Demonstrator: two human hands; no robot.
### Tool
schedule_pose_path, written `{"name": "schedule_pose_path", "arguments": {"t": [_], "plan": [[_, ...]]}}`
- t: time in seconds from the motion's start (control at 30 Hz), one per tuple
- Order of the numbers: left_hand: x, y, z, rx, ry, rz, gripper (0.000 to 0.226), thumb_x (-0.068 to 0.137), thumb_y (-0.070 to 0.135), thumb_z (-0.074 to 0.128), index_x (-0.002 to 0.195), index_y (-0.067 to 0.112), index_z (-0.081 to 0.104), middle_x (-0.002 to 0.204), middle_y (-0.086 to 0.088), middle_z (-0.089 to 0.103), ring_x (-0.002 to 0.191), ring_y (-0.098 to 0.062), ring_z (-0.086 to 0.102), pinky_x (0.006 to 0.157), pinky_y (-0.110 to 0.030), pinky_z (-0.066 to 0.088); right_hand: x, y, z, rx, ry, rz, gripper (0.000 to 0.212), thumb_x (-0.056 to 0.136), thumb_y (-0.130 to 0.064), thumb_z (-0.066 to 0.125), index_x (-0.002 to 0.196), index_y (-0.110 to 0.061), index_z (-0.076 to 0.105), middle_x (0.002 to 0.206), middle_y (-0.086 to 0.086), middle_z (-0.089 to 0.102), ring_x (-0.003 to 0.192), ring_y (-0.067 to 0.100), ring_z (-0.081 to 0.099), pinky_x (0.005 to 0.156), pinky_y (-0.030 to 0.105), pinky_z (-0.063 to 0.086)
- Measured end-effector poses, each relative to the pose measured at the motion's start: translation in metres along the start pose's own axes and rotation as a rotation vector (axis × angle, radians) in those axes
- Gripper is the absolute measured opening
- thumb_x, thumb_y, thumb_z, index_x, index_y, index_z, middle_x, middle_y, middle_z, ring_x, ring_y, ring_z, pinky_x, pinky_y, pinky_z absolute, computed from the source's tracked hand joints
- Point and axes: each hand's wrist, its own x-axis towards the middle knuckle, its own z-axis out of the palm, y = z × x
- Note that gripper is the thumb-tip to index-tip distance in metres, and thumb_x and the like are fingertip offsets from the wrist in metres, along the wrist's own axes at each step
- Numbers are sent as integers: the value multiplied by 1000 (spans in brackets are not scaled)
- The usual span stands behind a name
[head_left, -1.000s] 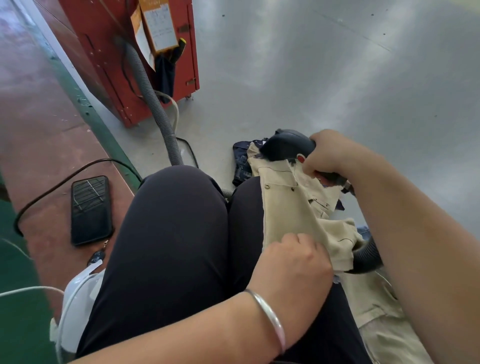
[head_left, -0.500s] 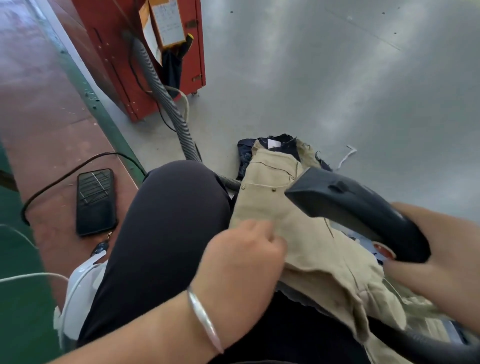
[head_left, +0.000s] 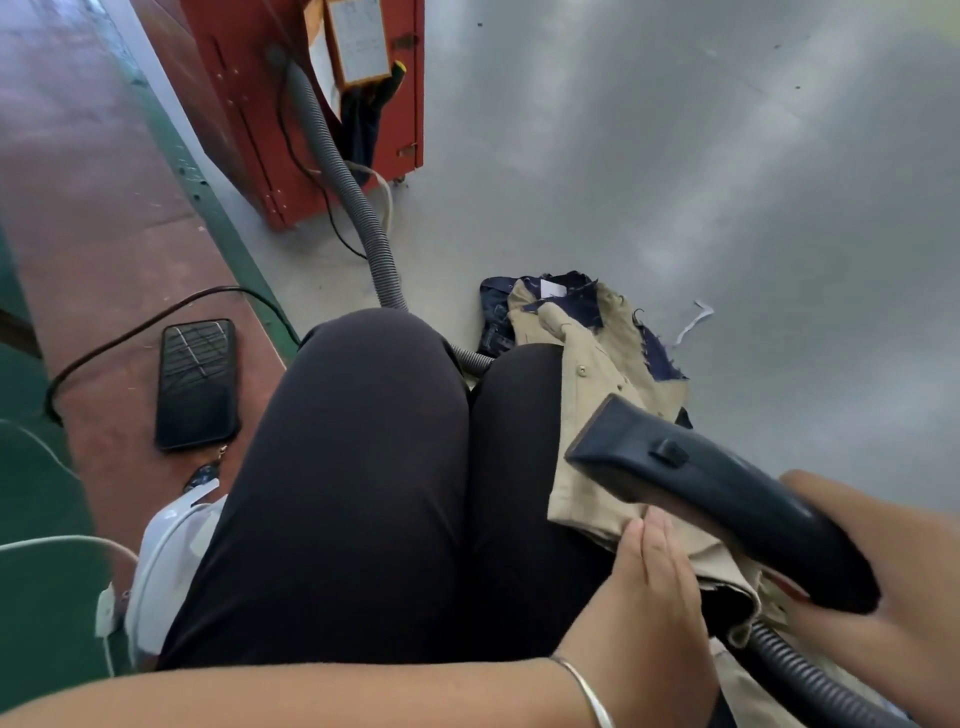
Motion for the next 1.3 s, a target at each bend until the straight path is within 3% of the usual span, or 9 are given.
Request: {"name": "schedule_pose_path", "arguments": {"t": [0.13, 0.4, 0.5, 0.67, 0.8, 0.9, 1.07, 1.2, 1.3], "plan": [[15, -4, 4, -152, 45, -56, 63, 104, 32, 22, 141, -17, 9, 147, -34, 21, 137, -45, 19, 113, -48, 5, 4, -27, 1, -183, -233, 124, 52, 49, -46, 45, 101, -50, 40, 63, -7, 58, 56, 10, 58, 53, 32, 52], [8, -2, 8, -239, 28, -66, 71, 104, 32, 24, 134, -24, -7, 148, -40, -4, 138, -51, -4, 112, -52, -3, 97, -40, 3, -105, -78, 211, 17, 79, -17, 65, 87, -26, 53, 72, -2, 57, 65, 22, 55, 52, 27, 34], [7, -6, 6, -252, 61, -69, 72, 104, 34, 25, 135, -23, -8, 148, -39, -5, 139, -49, -4, 112, -51, -4, 114, -23, -14, 30, 8, 238, 17, 80, -17, 68, 91, -24, 58, 71, 5, 64, 66, 29, 67, 58, 35, 52], [4, -8, 8, -203, 125, -31, 70, 104, 33, 26, 136, -22, -3, 149, -38, 3, 139, -49, 2, 112, -51, -1, 76, 4, -45, 177, 17, 133, 28, 61, -33, 67, 85, -44, 61, 53, -12, 65, 36, 4, 58, 32, 19, 44], [2, -4, 15, -106, 174, -5, 64, 103, 38, 27, 141, -12, 20, 143, -34, 18, 134, -47, 17, 112, -53, 14, 25, 19, -19, 5, -80, 0, 59, 52, -53, 53, 111, -47, 48, 98, -40, 60, 75, -16, 59, 47, 18, 49], [3, -2, 15, -124, 212, -31, 56, 100, 41, 34, 136, -2, 41, 131, -28, 29, 120, -41, 28, 108, -51, 26, 7, 11, 2, -126, -182, -3, 45, 53, -48, 54, 98, -50, 49, 80, -28, 63, 49, -1, 57, 44, 23, 49], [3, -7, 9, -146, 133, 3, 63, 103, 38, 27, 143, -9, 20, 143, -32, 16, 134, -44, 14, 114, -55, 9, 29, -17, 8, -96, -203, 102, 28, 62, -34, 66, 85, -42, 51, 56, -11, 57, 50, 2, 52, 44, 28, 37], [3, -13, -1, -150, 62, 21, 51, 103, 22, 23, 139, -15, 21, 136, -35, 26, 127, -47, 24, 114, -55, 11, 80, -23, 16, -38, -69, 203, 24, 76, -19, 66, 90, -30, 50, 69, -7, 55, 62, 19, 52, 50, 27, 31], [5, -15, -7, -107, 41, 43, 40, 99, 13, 22, 128, -10, 37, 121, -28, 42, 108, -40, 39, 106, -49, 29, 103, -6, 2, 80, 20, 263, 20, 82, -18, 67, 100, -22, 57, 79, 6, 63, 72, 32, 64, 64, 36, 51]]}}
